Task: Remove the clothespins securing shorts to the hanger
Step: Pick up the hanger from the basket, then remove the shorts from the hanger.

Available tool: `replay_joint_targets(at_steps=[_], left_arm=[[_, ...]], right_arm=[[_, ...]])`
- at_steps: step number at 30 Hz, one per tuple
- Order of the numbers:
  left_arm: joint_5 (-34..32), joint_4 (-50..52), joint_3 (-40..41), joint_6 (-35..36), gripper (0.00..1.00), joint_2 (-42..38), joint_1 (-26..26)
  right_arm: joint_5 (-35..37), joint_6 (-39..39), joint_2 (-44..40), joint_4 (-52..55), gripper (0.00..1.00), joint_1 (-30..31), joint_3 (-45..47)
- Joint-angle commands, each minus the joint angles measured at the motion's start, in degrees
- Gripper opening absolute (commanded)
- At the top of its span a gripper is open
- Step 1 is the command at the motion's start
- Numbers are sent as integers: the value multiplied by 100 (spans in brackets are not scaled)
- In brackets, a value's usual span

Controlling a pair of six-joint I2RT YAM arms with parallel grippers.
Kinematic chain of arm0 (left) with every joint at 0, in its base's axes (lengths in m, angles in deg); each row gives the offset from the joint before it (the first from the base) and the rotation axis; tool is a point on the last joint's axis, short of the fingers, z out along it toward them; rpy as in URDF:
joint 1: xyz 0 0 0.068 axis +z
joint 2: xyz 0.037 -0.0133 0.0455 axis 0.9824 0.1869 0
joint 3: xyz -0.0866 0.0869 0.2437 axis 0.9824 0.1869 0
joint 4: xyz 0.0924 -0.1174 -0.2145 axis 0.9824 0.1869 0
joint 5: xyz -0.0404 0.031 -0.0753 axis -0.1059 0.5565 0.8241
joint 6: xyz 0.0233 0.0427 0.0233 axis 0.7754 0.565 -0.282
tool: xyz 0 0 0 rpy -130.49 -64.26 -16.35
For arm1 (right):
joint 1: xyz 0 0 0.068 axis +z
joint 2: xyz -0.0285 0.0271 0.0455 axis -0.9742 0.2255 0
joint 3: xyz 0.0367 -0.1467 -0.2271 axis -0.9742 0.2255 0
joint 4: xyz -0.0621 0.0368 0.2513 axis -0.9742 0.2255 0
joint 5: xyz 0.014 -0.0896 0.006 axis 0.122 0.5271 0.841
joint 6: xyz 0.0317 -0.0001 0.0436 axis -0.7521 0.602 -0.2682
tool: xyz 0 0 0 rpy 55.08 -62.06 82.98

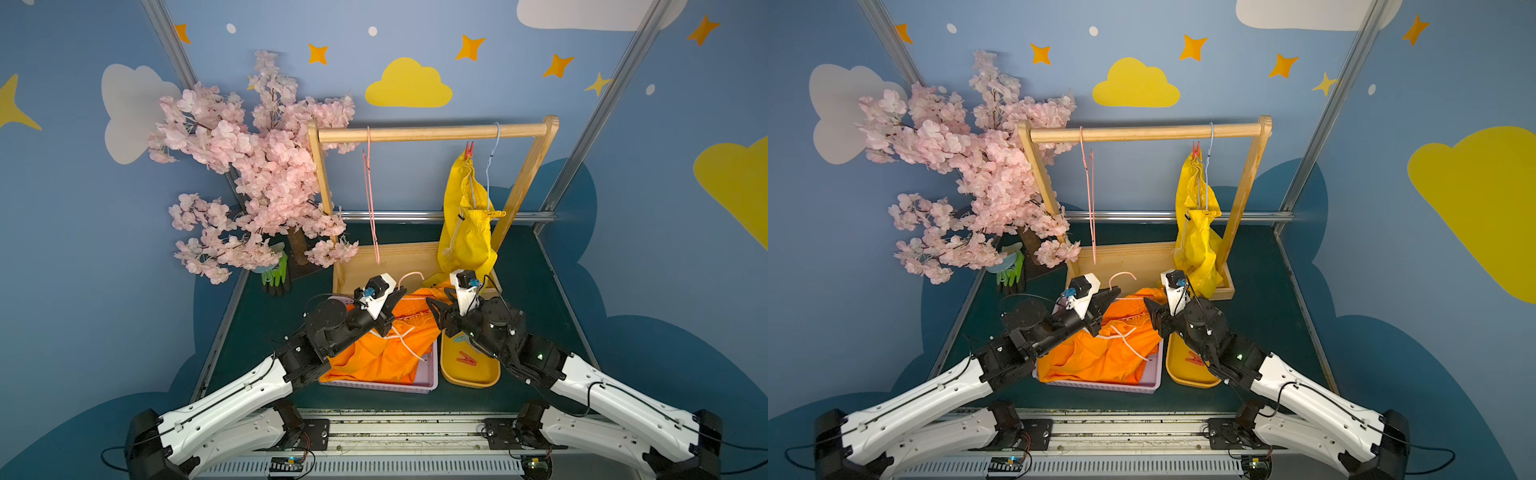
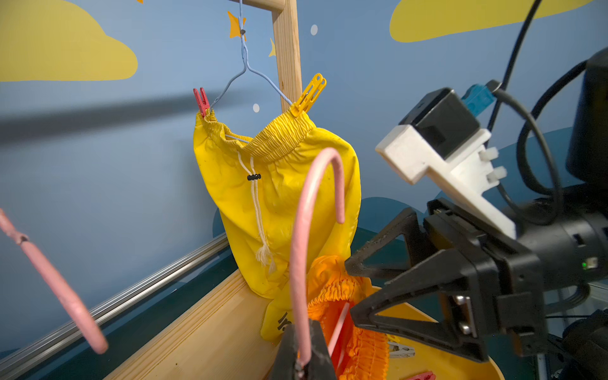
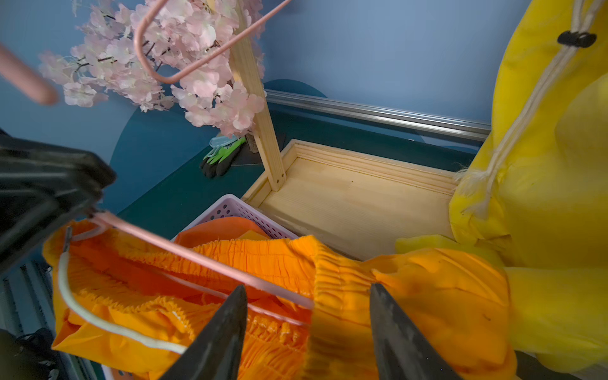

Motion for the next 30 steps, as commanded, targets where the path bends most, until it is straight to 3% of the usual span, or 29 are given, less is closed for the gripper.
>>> replay_joint_targets(at_steps=[1,4,11,19,30], left_arm=[[-67,-188,-199,125,3,-147,-37],[-42,-199,-197,157,3,-210,-38],[-6,-73,-123,284,3,-335,-44],[274,491,46,696,3,-529,-60],[501,639,337,942,3,-1212,-59]], right_arm=[[21,-201,109,203,57,-142,-114],[5,-283,212,303,45,-279,-93],[-68,-437,174,554,0,-695,-69],[-371,-356,-26,828,0,-1197,-312],[-1749,-790,282,1160,0,-2306,-485]])
